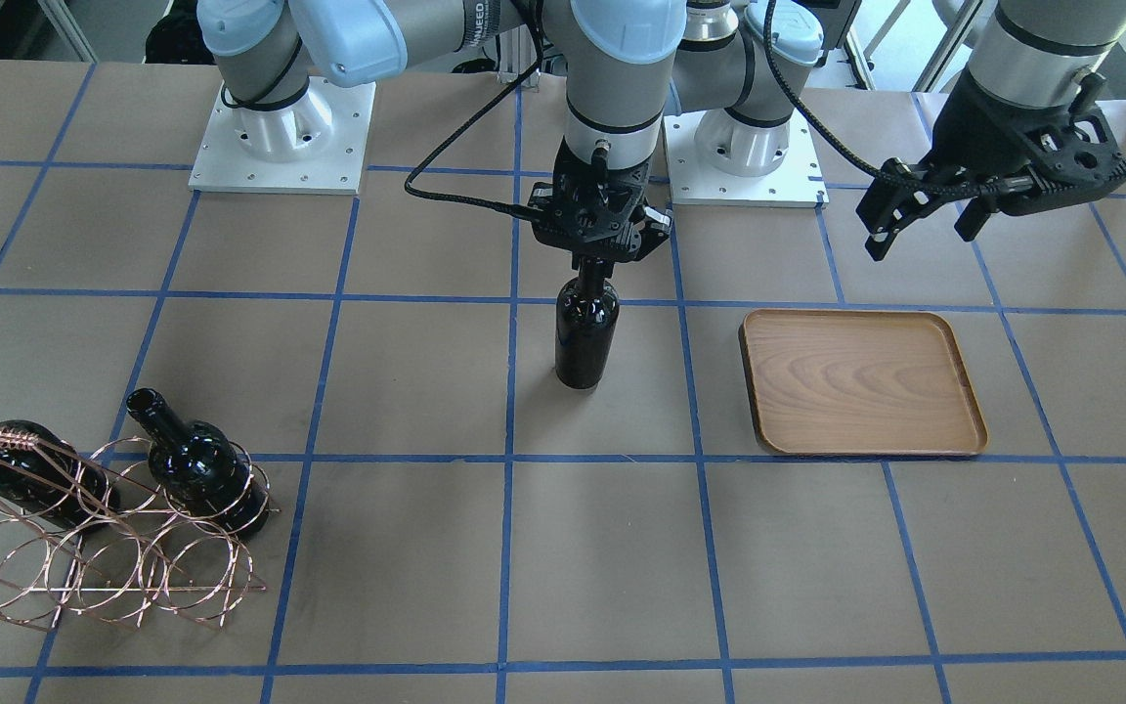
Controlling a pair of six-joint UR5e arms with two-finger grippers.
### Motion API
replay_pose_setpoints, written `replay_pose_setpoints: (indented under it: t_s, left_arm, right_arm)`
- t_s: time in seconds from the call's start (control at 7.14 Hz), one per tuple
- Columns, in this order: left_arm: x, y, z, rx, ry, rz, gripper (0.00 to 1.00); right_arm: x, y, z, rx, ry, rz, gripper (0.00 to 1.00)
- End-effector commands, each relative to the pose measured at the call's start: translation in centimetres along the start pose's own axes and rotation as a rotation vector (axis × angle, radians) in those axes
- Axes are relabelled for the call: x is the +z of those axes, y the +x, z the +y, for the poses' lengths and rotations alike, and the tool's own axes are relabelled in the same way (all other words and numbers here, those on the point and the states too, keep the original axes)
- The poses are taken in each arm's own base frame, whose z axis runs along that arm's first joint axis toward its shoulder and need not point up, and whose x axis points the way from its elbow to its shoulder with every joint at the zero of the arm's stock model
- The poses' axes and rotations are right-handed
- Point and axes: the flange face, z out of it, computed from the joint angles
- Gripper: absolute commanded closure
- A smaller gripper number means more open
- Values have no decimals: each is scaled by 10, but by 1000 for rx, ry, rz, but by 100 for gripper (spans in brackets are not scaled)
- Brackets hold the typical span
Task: Take wine from basket and place on tray
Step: 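Carry the bottle with the right gripper toward the tray and lower it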
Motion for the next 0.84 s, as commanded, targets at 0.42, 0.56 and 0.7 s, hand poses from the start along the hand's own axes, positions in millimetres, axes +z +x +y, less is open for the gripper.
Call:
replay_pose_setpoints:
  t_s: [0.42,0.56,0.7]
  left_arm:
    - [9,-3,2,-1,-71,0,0]
    - [9,-3,2,-1,-71,0,0]
    - [11,0,-2,-3,-66,20,0]
  right_arm:
    - [-4,-3,-3,-17,-16,-53,0]
    - [-22,1,-15,-34,10,-80,0]
    - [-57,12,-31,-74,61,-107,0]
